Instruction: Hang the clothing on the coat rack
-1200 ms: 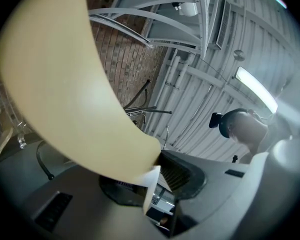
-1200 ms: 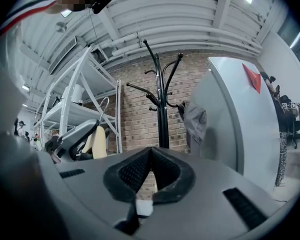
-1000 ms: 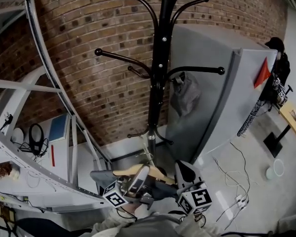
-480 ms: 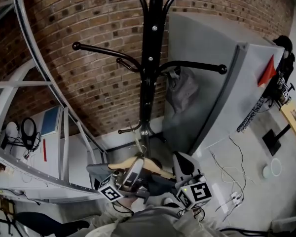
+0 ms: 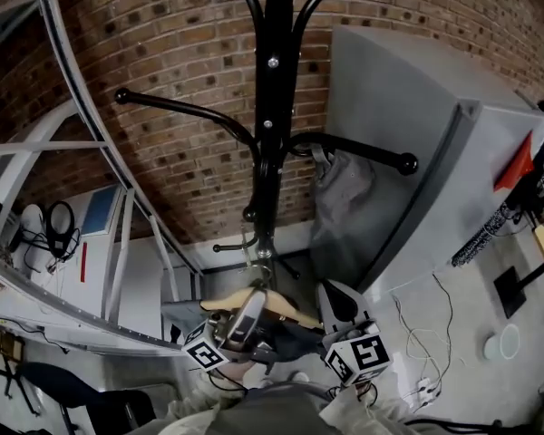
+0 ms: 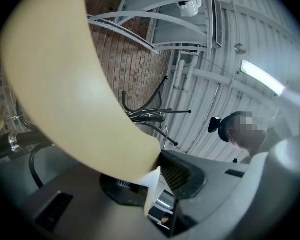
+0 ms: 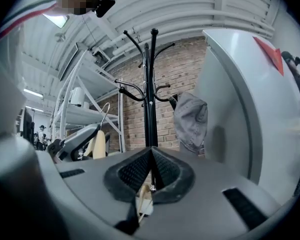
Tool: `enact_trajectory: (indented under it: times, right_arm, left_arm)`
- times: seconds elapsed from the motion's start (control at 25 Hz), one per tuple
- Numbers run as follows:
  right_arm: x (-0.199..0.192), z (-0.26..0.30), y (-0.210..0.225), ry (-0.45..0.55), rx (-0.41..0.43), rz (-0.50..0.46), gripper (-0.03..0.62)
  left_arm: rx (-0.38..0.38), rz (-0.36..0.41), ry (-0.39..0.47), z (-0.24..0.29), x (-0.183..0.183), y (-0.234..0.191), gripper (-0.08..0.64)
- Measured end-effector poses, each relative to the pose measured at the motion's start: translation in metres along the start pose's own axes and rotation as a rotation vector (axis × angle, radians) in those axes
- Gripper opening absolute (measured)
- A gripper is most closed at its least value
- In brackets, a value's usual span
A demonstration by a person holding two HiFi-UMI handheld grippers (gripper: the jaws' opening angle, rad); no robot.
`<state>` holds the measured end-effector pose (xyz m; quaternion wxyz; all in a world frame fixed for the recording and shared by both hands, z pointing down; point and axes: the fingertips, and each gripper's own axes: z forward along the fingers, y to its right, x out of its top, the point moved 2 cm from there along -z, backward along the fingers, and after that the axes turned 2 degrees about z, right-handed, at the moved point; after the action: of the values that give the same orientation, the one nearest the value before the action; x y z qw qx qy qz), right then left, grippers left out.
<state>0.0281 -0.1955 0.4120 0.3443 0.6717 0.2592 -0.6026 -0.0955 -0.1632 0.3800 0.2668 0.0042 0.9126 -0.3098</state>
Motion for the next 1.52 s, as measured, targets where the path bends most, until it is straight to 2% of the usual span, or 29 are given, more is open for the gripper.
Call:
enact_trajectory:
  times: [0.2,0.52,0.68,1.2,1.52]
  right_arm:
    - [0.002,0.005,0.01,-0.014,0.044,-0.012,0.023]
    - [0.011,0.01,0.011,-0.007,0.057,-0.023,0.023]
    - [0.011,0.009,0.016,-0.004,0.019,-0.017,0.023]
    - [0.031,-0.006,0.046,0.035,-0.139,-0.051,0.023]
    - [0.036,-0.013,0.046,0.049,-0.179,-0.082,0.023]
  left_arm:
    - [0.015,0.032,0.03,0.007,-0.004,-0.002,0.103]
    - [0.017,0.046,0.047,0.011,0.002,-0.005,0.103]
    - [0.012,0.044,0.041,0.013,0.01,-0.011,0.103]
    - [-0.075,0.055,0.018,0.047,0.03,0.003,0.103]
    - [-0.111,0.051,0.019,0.063,0.041,0.008,0.101]
